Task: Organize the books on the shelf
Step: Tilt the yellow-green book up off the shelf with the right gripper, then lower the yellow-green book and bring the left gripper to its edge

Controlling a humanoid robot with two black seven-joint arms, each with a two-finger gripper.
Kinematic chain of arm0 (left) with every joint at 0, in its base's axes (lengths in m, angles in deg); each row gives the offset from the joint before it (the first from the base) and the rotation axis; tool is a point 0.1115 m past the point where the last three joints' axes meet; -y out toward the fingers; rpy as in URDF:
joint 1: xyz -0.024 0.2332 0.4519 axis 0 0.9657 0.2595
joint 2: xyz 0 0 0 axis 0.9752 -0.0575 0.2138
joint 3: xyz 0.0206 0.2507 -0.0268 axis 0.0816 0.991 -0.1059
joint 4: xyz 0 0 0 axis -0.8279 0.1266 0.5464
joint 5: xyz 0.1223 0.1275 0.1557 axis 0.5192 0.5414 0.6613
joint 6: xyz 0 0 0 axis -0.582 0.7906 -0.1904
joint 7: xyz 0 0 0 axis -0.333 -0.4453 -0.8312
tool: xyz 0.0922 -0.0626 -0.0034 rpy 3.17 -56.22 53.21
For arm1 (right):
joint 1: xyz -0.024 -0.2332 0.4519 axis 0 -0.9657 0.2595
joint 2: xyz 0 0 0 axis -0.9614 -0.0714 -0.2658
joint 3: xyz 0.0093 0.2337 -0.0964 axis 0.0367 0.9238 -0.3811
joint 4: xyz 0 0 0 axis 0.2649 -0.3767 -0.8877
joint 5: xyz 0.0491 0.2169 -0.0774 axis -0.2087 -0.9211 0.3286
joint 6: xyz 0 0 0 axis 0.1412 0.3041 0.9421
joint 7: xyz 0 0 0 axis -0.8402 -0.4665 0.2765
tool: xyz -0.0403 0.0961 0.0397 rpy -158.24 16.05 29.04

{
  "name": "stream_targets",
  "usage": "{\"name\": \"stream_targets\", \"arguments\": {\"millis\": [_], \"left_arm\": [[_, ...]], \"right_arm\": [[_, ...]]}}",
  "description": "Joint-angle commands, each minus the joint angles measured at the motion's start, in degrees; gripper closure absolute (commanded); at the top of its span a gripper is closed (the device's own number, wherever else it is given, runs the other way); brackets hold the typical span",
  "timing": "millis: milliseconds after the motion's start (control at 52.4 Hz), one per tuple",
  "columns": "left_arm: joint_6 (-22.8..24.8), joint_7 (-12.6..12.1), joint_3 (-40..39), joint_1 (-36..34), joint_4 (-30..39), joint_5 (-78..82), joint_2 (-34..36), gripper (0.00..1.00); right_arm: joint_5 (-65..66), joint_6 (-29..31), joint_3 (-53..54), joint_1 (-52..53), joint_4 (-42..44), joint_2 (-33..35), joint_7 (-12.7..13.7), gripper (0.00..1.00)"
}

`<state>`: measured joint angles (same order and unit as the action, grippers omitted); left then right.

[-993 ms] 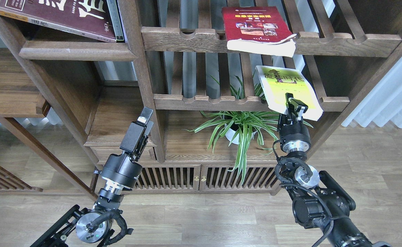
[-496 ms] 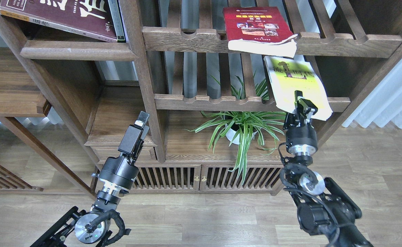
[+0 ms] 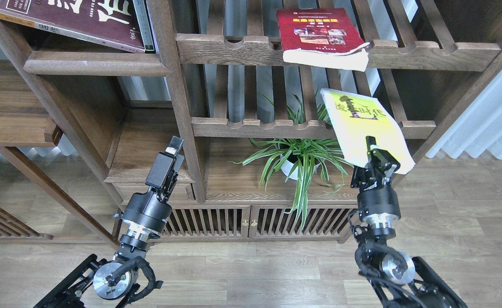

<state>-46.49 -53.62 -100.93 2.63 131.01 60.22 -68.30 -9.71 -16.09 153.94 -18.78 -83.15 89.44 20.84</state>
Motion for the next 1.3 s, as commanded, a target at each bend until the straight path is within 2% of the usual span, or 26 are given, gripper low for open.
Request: {"name": "stream_targets", "arguments": {"millis": [0,134,210,229,267,306,344,363,439,668,1279], "left_arm": [[0.0,0.0,0.9,-0.1,0.6,-2.5,0.1,0.0],[0.0,-1.0,2.5,-0.9,0.8,-5.0,1.2,0.0],[0.0,-5.6,3.8,-1.2,1.2,-8.2,3.1,0.0],[0.0,-6.1,3.9,-1.2,1.2,-8.6,3.3,0.0],[0.0,-9.7,4.2,-1.2,1.2,-10.9,4.0,0.0],[0.0,-12.4,4.4,-1.2,1.2,-12.5,4.7,0.0],[0.0,-13.9,4.5,-1.2,1.2,-13.3,5.2,0.0],[0.0,-15.7,4.5,-1.0,1.3,-14.5,5.9,0.0],[0.0,-18.7,5.6,-0.7,1.8,-17.7,7.4,0.0],[0.0,-19.1,10.6,-0.9,2.6,-23.3,13.1,0.01],[0.0,-18.6,12.2,-1.4,2.7,-23.7,12.6,0.0]], "right_arm": [[0.1,0.0,-4.5,-1.9,-1.8,2.5,-0.1,0.97],[0.1,0.0,-6.6,-2.7,-2.6,3.5,-0.2,0.97],[0.1,0.0,-8.0,-3.9,-4.1,4.0,-0.2,0.97],[0.1,0.0,-8.2,-4.0,-4.3,4.0,-0.2,0.97],[0.2,0.0,-9.2,-4.4,-5.3,4.4,-0.2,0.97],[0.3,0.0,-9.9,-4.6,-6.0,4.6,-0.2,0.97],[0.4,0.0,-10.3,-4.6,-6.3,4.7,-0.2,0.97],[0.6,0.0,-10.7,-4.7,-6.7,4.6,-0.2,0.97],[2.2,0.0,-11.1,-4.8,-7.1,4.2,-0.2,0.97],[5.1,0.0,-13.3,-4.9,-8.1,2.9,-0.2,0.97],[8.1,0.0,-20.8,-5.0,-8.0,0.0,-0.1,0.96]]}}
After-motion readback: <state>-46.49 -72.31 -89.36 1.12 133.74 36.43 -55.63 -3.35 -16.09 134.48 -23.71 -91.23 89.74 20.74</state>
